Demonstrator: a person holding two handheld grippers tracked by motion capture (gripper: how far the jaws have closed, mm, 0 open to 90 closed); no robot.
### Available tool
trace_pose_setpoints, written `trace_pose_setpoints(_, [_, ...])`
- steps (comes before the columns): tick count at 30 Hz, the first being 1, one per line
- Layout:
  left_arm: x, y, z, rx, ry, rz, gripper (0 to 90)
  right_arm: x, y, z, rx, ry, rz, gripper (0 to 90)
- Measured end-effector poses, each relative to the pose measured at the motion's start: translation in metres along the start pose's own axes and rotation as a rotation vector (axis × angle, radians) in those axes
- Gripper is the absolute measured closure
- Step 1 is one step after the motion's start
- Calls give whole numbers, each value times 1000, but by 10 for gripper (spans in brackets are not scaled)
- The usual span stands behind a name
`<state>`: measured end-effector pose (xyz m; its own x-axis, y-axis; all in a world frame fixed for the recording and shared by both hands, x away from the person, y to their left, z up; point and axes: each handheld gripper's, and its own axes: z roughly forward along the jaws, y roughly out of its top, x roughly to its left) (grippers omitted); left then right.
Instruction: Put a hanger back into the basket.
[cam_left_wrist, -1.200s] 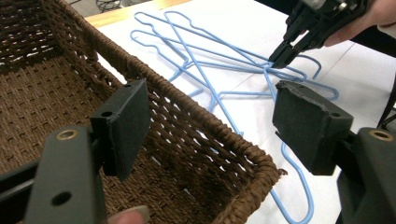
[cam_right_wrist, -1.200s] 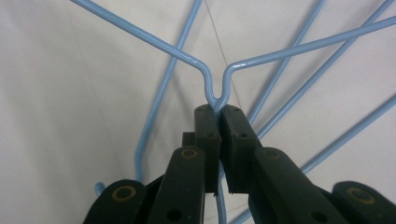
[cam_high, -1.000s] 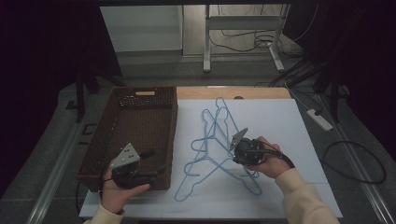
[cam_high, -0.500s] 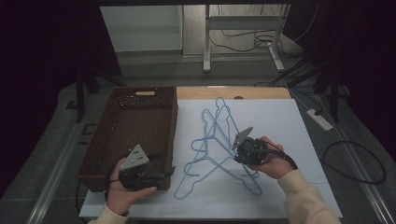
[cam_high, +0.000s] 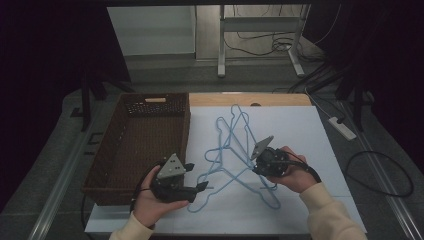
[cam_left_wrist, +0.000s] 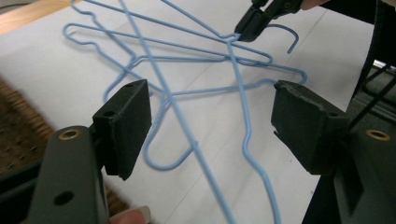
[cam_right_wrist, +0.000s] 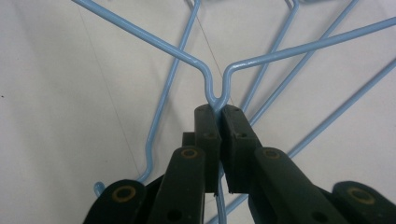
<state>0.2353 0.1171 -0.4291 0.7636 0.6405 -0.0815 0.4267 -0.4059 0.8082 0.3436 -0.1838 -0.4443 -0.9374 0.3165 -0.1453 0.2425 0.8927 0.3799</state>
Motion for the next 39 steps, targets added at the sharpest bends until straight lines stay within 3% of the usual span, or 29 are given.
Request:
trace_pose_setpoints(8, [-13,19,32,68,-22,25,294,2,1,-2,0,-4,12,861])
trace_pose_setpoints(12, [-23,28,56,124,-42,67,308,2,1,-4,8,-5,18,861])
trace_pose_setpoints(19, [-29,31,87,212,-38,89,359,4,4,-4,12,-3,18,860])
trace_pose_setpoints(22, [-30,30,99,266,-24,101,429,5,5,-4,12,-2,17,860])
trace_pose_setpoints(25, [-29,29,104,290,-25,103,480,5,5,-4,11,-4,16,861])
trace_pose_setpoints(27, [-28,29,110,324,-30,103,595,5,6,-5,13,-4,10,861])
trace_pose_setpoints(31, [-28,28,113,346,-55,99,808,7,6,-6,10,-6,10,860])
trace_pose_setpoints(39, [-24,29,108,311,-30,63,852,7,4,-13,-44,-13,35,844])
